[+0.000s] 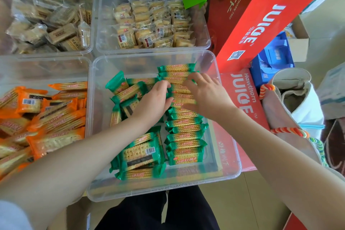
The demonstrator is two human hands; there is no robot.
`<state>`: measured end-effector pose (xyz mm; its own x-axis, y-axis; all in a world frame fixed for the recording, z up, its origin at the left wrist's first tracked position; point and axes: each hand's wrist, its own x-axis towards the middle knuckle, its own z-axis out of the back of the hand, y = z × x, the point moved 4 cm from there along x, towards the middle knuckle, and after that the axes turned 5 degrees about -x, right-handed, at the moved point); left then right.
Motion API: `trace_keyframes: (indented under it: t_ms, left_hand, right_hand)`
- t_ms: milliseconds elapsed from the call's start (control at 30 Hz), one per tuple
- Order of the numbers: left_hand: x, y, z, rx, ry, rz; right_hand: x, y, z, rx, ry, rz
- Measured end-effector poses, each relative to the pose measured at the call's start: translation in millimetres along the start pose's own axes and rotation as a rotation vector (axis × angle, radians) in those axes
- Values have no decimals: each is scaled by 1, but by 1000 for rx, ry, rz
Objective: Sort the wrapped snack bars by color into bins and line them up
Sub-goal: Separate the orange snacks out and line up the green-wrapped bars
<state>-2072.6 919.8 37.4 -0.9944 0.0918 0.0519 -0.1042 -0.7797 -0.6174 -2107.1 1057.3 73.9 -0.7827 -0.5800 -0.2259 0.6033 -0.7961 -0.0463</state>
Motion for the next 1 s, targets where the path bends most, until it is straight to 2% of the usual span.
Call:
trace_keyframes:
  t_ms: [133,233,333,500,567,733,867,933,1000]
  left_hand:
    - [1,1,-4,-195,-44,139]
    - [-1,4,6,-269,-52,159]
    - [-1,17,32,-53,-107,53]
    - [8,55,41,459,120,57]
    - [9,60,33,583,177,67]
    - [19,62,22,677,211,146]
    - [21,55,22,771,245,158]
    - [20,52,25,730,248,157]
    - [19,49,37,592,200,167]
  right_hand:
    - [6,15,-16,-118,-20,23]
    - [15,14,-17,-165,-72,-3]
    - [17,5,-14,-174,-78,-21]
    - [18,10,-10,-150,-67,-32]
    - [17,16,-5,-119,-62,-17]
    - [13,28,-2,-106,-97,17]
    - [8,31,-4,-12,-254,16]
    - [7,31,-3,28,-310,21]
    - [6,29,0,100,-369,17]
